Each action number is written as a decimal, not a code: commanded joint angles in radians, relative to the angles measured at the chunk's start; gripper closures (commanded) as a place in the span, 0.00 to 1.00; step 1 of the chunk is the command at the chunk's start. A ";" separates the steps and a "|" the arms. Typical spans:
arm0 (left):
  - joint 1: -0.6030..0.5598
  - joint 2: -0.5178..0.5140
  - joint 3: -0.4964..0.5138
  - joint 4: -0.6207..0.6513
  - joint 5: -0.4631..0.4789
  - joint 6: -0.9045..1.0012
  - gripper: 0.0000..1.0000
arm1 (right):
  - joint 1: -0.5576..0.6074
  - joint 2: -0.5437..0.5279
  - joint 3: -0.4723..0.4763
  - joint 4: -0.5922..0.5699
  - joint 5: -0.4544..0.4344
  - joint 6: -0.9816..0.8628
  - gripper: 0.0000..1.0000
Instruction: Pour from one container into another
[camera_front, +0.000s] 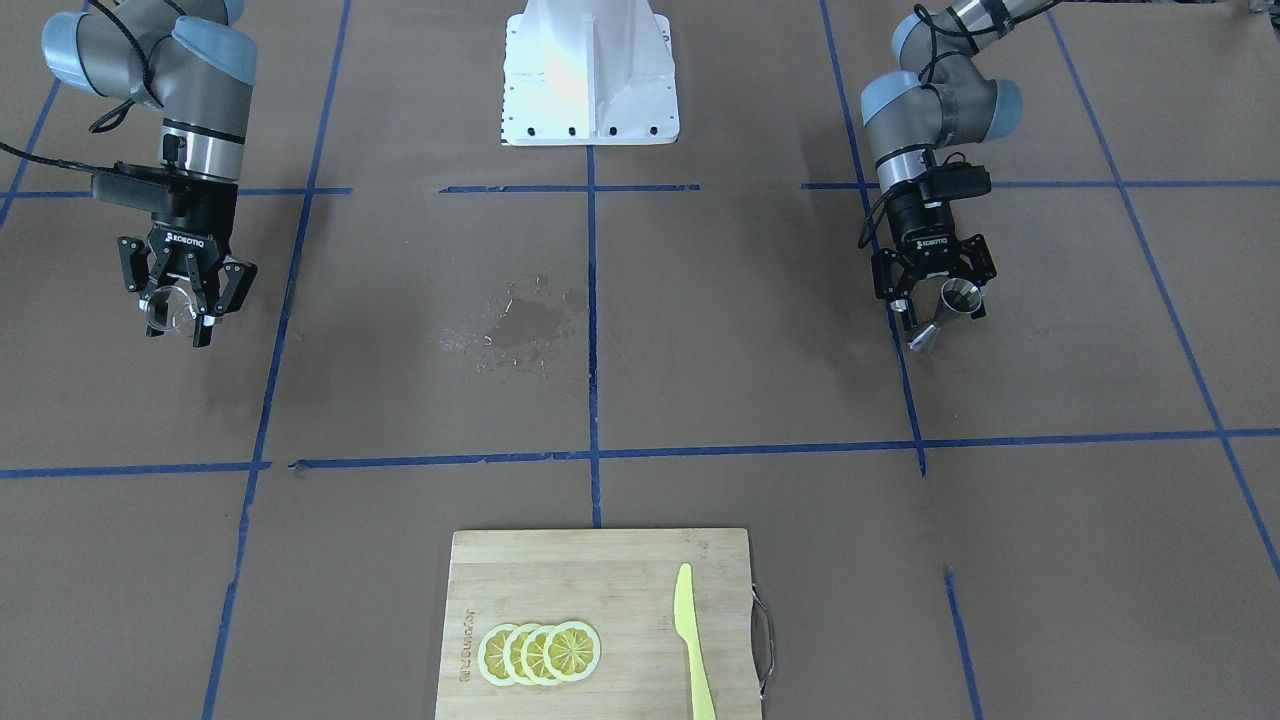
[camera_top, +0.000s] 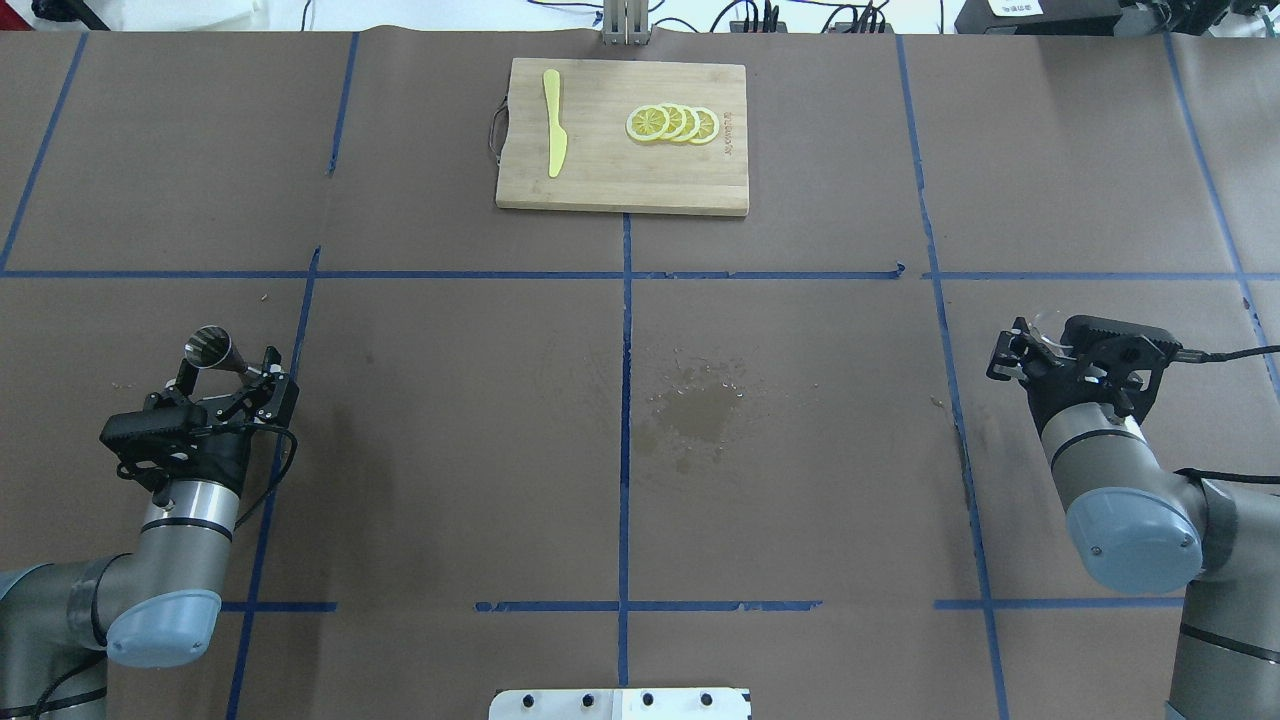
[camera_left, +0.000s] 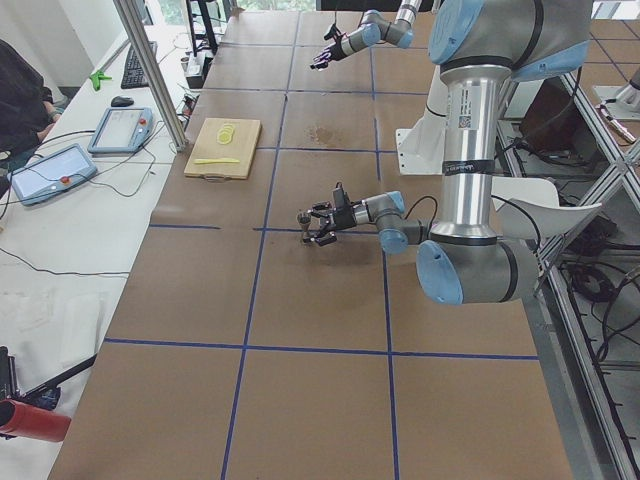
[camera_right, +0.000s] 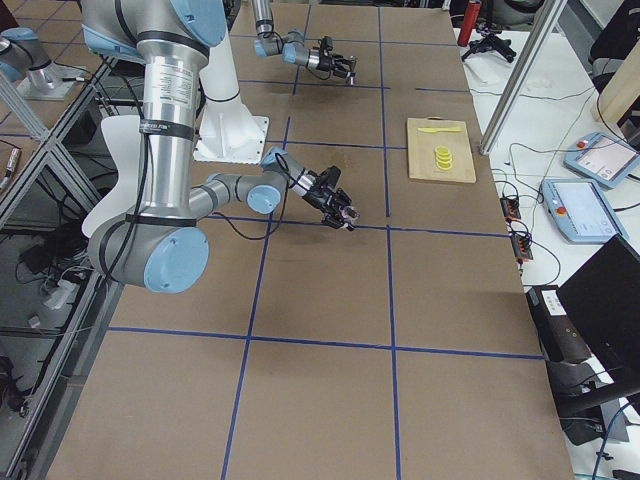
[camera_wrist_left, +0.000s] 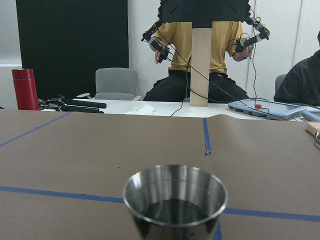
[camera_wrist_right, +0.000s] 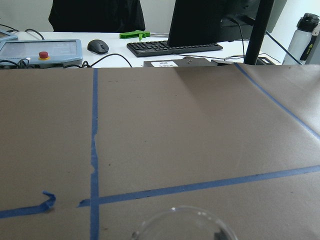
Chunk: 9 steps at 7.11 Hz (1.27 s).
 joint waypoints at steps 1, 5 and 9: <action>0.031 0.043 -0.054 0.005 -0.028 0.000 0.00 | -0.001 0.000 -0.003 -0.002 -0.007 0.000 1.00; 0.111 0.136 -0.191 0.014 -0.091 0.000 0.00 | -0.030 0.000 -0.034 -0.003 -0.079 0.058 1.00; 0.142 0.152 -0.240 0.025 -0.116 0.000 0.00 | -0.094 -0.007 -0.069 -0.043 -0.157 0.200 1.00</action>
